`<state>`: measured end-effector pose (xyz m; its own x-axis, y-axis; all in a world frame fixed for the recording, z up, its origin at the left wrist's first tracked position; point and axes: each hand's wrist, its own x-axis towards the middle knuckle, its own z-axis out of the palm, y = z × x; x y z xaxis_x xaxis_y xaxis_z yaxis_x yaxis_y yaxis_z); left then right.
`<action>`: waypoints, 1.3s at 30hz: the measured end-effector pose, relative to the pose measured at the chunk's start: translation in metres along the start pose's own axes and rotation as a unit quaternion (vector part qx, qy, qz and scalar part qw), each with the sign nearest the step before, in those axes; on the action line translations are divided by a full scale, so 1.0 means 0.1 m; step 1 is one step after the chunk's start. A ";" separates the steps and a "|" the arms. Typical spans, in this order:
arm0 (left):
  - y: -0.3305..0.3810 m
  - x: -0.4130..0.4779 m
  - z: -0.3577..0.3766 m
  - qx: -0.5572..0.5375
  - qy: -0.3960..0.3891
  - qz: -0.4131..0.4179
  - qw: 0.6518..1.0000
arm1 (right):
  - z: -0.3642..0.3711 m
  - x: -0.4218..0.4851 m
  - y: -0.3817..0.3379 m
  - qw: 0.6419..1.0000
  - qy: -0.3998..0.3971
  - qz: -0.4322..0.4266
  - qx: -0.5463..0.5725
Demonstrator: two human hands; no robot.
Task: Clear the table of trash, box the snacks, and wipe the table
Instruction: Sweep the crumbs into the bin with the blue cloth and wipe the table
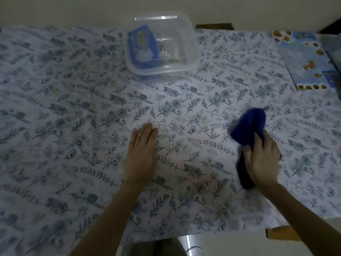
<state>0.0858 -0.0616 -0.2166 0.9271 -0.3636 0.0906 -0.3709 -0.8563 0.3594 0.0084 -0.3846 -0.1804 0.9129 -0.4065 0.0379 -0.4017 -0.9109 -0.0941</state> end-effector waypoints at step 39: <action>-1.00 -0.04 -0.45 -0.007 0.043 -0.059 0.997 | 0.16 -1.32 -0.97 0.946 -0.126 -0.297 0.015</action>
<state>0.1215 0.0424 -0.2109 0.9657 -0.2276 0.1252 -0.2587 -0.8863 0.3842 -0.0721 -0.2417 -0.1919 0.9668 0.2100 -0.1457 0.1866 -0.9694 -0.1592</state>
